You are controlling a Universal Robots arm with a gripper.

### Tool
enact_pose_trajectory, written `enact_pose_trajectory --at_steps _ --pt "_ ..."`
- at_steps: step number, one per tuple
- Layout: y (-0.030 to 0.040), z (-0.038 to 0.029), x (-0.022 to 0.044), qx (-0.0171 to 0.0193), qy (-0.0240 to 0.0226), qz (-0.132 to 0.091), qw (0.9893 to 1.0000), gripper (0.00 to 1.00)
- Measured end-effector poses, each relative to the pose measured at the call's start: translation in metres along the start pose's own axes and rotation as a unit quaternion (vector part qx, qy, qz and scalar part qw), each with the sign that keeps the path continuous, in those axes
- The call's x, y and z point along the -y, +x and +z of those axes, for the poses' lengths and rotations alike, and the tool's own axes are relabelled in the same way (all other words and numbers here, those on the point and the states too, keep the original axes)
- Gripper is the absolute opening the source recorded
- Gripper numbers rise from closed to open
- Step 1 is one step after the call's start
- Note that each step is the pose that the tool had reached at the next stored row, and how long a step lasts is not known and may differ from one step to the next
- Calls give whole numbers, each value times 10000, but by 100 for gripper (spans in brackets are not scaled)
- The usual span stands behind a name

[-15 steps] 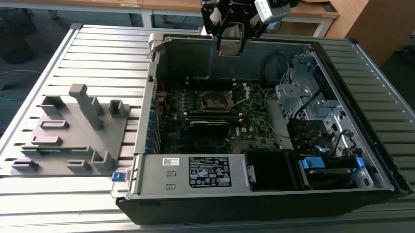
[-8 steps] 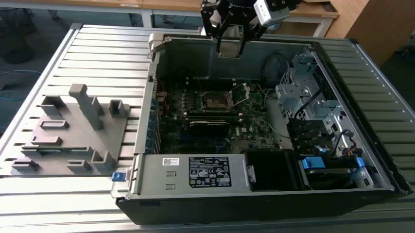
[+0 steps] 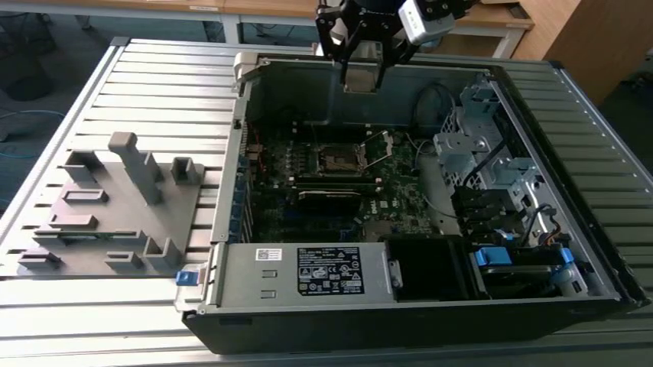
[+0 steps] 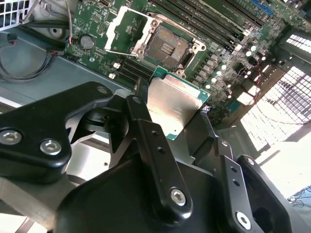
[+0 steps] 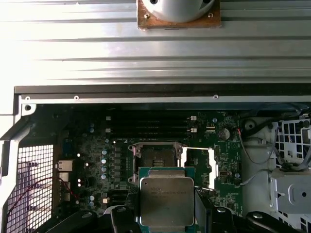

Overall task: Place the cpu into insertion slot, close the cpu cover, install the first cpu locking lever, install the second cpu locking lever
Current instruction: 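Place the cpu into insertion slot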

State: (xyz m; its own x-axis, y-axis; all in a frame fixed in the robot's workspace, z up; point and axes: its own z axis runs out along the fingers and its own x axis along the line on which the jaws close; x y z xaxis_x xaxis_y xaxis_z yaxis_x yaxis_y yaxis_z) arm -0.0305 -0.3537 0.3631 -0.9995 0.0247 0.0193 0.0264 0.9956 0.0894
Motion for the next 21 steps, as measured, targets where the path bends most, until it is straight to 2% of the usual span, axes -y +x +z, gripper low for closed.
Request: enact_pose_trajectory --at_steps 21 --pt "-1 66 6 0 -1 0 10000 54"
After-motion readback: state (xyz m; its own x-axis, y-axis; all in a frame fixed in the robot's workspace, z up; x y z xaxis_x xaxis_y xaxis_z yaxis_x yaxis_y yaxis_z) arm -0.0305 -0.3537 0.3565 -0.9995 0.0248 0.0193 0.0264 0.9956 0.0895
